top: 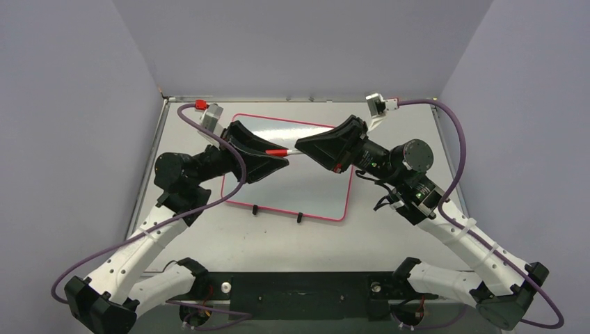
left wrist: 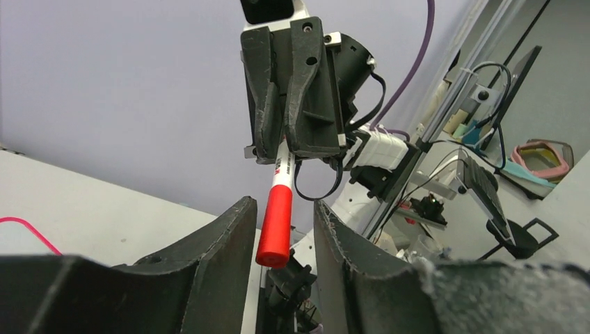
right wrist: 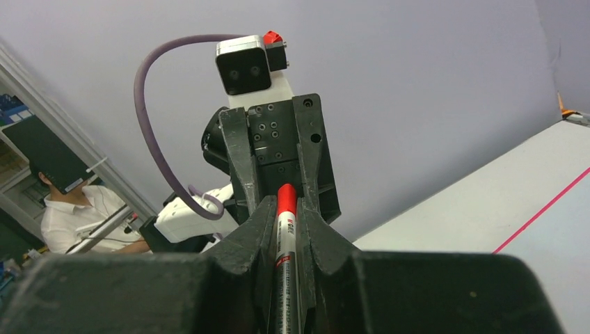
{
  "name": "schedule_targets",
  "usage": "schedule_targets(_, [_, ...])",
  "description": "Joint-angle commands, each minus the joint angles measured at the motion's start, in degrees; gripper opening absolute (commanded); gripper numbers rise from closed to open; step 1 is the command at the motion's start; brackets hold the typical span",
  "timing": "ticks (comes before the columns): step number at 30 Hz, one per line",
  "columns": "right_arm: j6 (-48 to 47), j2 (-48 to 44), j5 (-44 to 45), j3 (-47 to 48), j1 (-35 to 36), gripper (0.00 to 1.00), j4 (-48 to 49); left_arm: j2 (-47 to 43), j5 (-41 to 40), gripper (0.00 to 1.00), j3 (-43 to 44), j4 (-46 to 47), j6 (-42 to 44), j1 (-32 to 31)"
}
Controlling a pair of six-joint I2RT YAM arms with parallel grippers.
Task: Write a sentence on the whiteboard
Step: Pass from the right arm to the left
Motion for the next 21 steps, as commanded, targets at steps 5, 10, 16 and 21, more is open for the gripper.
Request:
schedule_targets(5, [-1.23,0.79,-3.74,2.08,-0.35,0.0,0.52,0.21,5.36,0.23,2.54,4.34,-1.21,0.41])
schedule_targets(10, [-1.69,1.19,-4.47,2.36,-0.34,0.0,-0.36,0.2,6.33,0.05,2.65,4.48,-0.51,0.41])
schedule_targets(16, [-5.01,1.23,-5.24,4.11,-0.34,0.0,-7.28,0.63,7.68,0.0,3.14,2.77,1.49,0.41])
schedule_targets(21, [-8.32,1.1,-5.04,5.5,-0.34,0.26,-11.94,0.21,7.11,0.0,2.84,1.28,2.87,0.41])
